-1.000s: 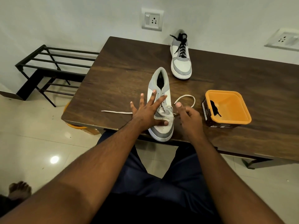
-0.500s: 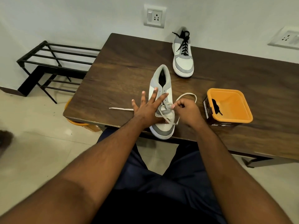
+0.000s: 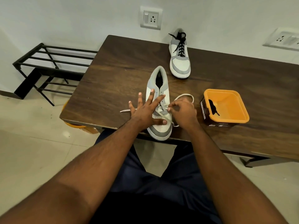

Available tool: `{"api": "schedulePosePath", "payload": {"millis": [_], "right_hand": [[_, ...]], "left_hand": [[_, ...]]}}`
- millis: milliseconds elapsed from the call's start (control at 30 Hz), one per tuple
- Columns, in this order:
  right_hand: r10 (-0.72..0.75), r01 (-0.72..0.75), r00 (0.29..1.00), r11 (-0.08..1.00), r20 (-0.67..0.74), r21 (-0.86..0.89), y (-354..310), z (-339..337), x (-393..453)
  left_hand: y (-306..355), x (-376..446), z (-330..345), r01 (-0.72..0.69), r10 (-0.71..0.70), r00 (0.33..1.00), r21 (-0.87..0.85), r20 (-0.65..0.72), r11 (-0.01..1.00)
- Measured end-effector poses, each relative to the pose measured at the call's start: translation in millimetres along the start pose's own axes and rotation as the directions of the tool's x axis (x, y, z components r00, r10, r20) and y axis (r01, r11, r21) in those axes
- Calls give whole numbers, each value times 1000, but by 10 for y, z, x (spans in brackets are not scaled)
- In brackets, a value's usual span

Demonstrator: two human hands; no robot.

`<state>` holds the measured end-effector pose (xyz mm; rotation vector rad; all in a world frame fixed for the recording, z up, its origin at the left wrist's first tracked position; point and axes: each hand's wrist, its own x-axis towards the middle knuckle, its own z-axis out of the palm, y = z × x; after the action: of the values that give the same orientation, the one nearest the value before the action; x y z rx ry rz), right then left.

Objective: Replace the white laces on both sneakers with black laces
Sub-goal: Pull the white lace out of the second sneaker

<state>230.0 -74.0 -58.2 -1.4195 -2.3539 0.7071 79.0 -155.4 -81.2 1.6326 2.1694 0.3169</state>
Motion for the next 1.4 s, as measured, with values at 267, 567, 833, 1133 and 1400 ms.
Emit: {"api": "schedulePosePath", "payload": {"millis": [267, 567, 833, 1133, 1400], "right_hand": [[44, -41, 993, 999, -109, 32, 109, -24, -3], [-9, 9, 989, 1000, -150, -2, 167, -22, -102], [-142, 126, 985, 980, -95, -155, 47, 84, -46], [166, 9, 830, 950, -532, 311, 325, -115, 23], [-122, 88, 943, 989, -310, -122, 120, 45, -86]], "left_hand": [[-18, 1, 11, 0, 0, 1000, 0, -5, 1000], [-15, -8, -9, -3, 3, 1000, -17, 8, 1000], [0, -27, -1, 3, -3, 1000, -18, -1, 1000], [0, -11, 20, 10, -10, 1000, -45, 7, 999], [-3, -8, 27, 10, -9, 1000, -60, 7, 998]]}}
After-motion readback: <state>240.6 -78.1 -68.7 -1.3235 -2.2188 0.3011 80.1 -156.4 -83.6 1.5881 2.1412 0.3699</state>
